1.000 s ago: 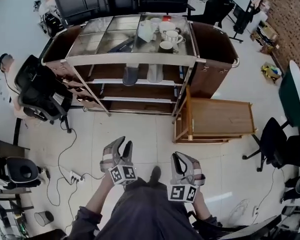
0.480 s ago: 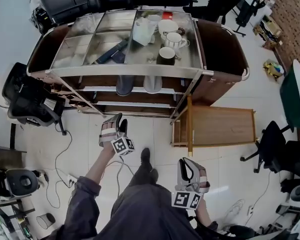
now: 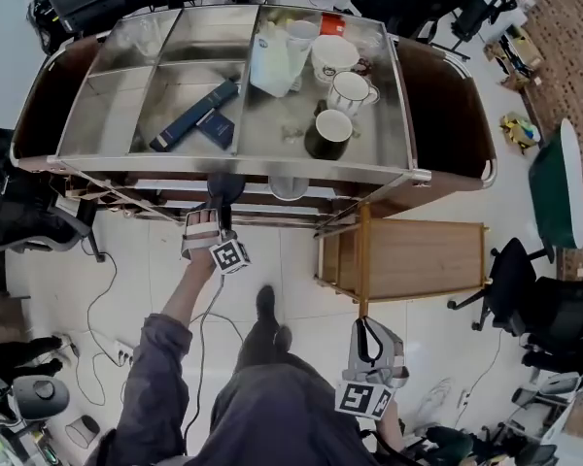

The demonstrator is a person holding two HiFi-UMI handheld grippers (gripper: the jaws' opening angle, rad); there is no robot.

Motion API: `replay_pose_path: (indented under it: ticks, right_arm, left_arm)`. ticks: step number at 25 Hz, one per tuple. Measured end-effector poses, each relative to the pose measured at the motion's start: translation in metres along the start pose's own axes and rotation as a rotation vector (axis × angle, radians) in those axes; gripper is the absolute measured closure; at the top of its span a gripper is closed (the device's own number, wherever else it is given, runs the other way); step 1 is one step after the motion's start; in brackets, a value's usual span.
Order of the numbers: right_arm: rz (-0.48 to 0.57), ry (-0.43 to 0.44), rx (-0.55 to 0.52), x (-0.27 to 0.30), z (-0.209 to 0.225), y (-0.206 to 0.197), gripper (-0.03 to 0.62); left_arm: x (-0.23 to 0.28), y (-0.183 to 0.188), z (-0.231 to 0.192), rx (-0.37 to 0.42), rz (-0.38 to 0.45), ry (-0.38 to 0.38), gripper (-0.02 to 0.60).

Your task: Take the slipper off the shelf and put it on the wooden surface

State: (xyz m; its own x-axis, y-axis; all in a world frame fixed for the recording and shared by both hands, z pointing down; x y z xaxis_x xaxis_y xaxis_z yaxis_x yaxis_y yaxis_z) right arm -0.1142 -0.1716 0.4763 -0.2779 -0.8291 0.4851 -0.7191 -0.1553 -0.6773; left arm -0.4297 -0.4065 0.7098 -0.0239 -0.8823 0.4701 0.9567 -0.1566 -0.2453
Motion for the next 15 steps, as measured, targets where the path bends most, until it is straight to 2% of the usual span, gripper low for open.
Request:
replay_pose_path:
  ticks: [2,3,4,10,15]
  right_arm:
    - [-0.019,0.002,-0.003,0.004,0.001,0.003,0.549]
    - [-0.027,0.0,-0.005,0.005,0.001,0.003,0.549]
    - [-0.034,-0.004,-0.005,0.006,0.002,0.003,0.551]
    - [-0.05,-0.017,0.004,-0.001,0.0,-0.008,0.556]
    - [-0.014,-0.018,0.002,-0.02,-0.004,-0.02,0.559]
  left_arm:
    - [0.004,0.0,-0.004,-0.001,-0.008,-0.011,0.355]
    - [0.006,0.001,-0.007,0.005,-0.005,0.001,0.447]
    - [0.009,0.0,-0.007,0.017,-0.004,0.014,0.476]
    - [-0.01,0.003,-0.021,0.015,0.02,0.095,0.497]
    - [-0.064,0.011,-0.024,0.004,0.029,0.148,0.499]
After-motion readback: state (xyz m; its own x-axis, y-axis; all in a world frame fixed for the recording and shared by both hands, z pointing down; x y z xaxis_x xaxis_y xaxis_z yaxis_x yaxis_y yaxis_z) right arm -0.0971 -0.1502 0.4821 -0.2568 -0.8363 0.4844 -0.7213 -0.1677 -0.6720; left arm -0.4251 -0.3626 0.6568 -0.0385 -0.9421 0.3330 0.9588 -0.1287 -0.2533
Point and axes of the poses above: the fingertips, and each gripper's own axes: x forward along the fingers, z to its right, y out of its top, the point moved 6 cm from there along -x, backward along the fingers, and after that the axes turned 6 degrees about z, right-handed, at the moved point
